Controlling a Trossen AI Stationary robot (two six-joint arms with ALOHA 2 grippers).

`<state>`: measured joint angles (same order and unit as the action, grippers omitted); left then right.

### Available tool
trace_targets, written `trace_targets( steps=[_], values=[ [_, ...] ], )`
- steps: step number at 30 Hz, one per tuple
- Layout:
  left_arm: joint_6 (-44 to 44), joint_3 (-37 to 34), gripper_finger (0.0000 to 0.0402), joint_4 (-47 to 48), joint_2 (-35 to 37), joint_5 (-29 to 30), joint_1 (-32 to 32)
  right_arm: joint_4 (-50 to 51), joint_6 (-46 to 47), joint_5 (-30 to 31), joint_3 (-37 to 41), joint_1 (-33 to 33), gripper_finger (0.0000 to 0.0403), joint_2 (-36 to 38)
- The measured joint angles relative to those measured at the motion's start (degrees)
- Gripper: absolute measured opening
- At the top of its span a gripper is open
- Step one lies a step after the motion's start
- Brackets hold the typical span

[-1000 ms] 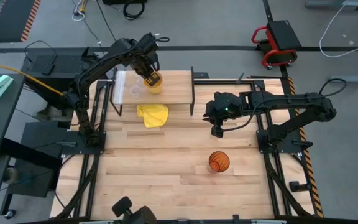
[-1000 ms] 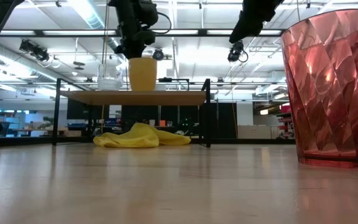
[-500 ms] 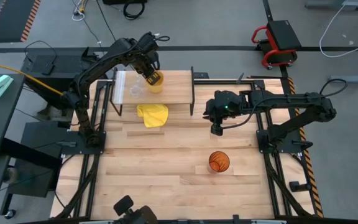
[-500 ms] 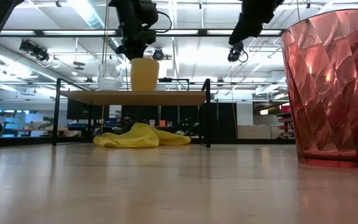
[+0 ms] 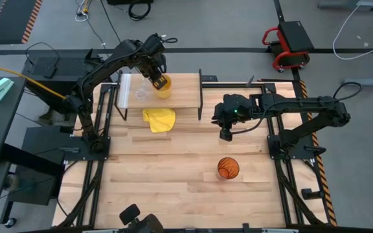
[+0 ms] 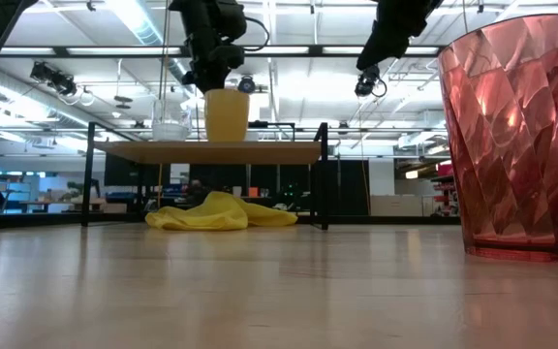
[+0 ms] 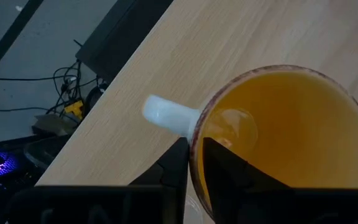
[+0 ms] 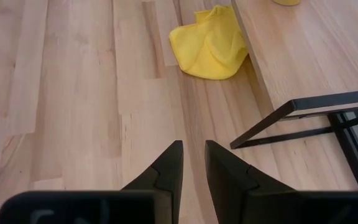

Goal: Stack small to large cups/mugs on shelf
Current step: Put the yellow mug on the shelf, then put the orange cup on the shelf

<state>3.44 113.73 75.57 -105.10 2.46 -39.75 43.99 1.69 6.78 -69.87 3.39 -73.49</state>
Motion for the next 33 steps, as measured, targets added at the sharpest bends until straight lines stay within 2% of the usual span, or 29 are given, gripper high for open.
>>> trace_targets(
  steps=[21,33],
  values=[
    [-0.2,0.0,0.0103,0.1,0.1,0.9,-0.1,0.0,-0.2,0.0,0.0,0.0,0.0075,0.0],
    [-4.2,7.3,0.0107,1.6,0.1,0.9,0.1,0.0,-0.3,0.0,0.0,0.0,0.0075,0.0]
  ],
)
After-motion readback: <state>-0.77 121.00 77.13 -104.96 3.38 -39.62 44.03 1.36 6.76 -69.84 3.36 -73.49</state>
